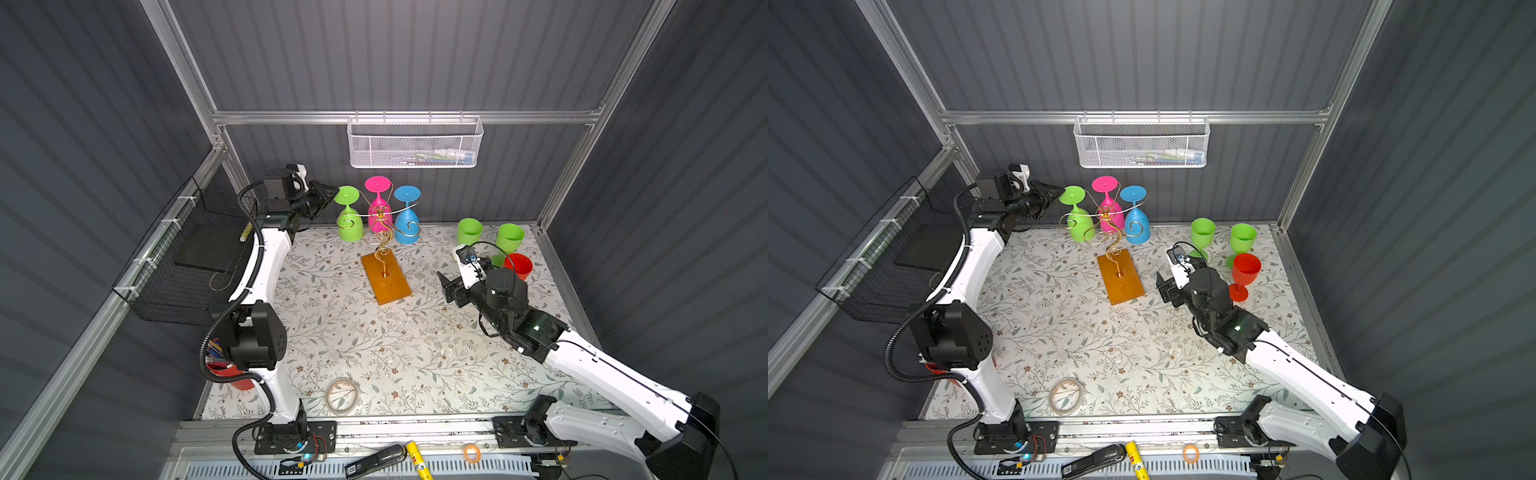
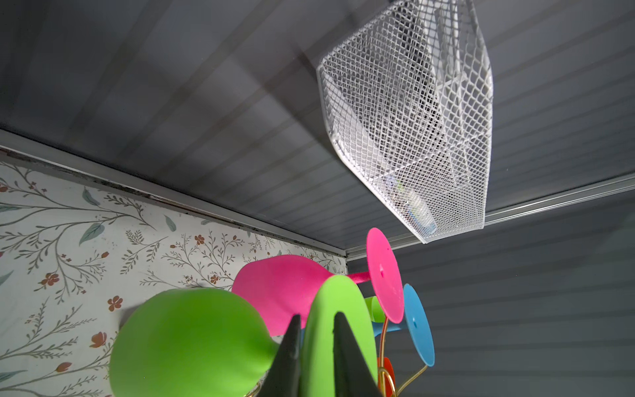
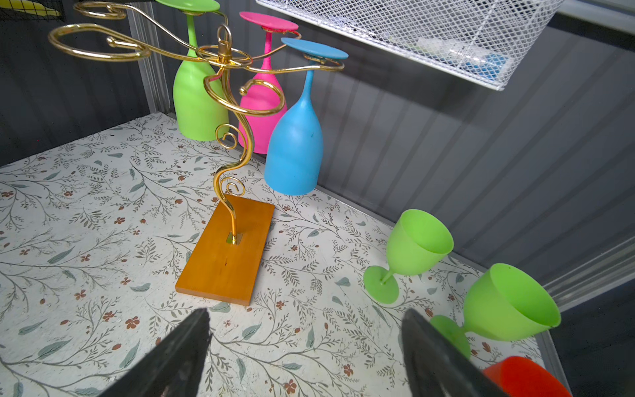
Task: Take the wine glass off the wine glass rack
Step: Pick up the wine glass from the wine glass rack.
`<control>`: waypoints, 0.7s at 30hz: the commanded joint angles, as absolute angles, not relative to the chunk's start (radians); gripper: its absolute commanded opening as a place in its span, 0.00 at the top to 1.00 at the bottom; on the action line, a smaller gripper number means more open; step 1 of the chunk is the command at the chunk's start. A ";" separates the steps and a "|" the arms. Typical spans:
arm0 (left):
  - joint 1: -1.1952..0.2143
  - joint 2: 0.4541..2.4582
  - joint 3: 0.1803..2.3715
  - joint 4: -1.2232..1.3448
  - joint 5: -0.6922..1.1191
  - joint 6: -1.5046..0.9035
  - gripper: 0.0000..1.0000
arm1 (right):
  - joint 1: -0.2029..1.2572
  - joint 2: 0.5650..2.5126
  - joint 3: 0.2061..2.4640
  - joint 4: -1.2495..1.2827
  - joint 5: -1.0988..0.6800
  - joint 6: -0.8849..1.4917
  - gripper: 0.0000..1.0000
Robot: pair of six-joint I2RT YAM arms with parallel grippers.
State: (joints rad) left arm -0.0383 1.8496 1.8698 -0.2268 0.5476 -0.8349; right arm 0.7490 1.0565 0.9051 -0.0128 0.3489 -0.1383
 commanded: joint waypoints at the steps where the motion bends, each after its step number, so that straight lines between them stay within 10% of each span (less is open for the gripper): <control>1: -0.041 1.805 1.863 -0.197 0.568 -0.845 0.85 | 0.752 1.068 0.911 -0.017 0.373 -0.129 0.13; 21: -0.041 1.767 1.834 -0.152 0.575 -0.888 1.00 | 0.752 1.065 0.917 -0.024 0.394 -0.124 0.13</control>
State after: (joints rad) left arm -0.0383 1.8133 1.8385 -0.1780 0.5617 -0.8745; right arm 0.7490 1.0706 0.9051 -0.0235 0.3752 -0.1356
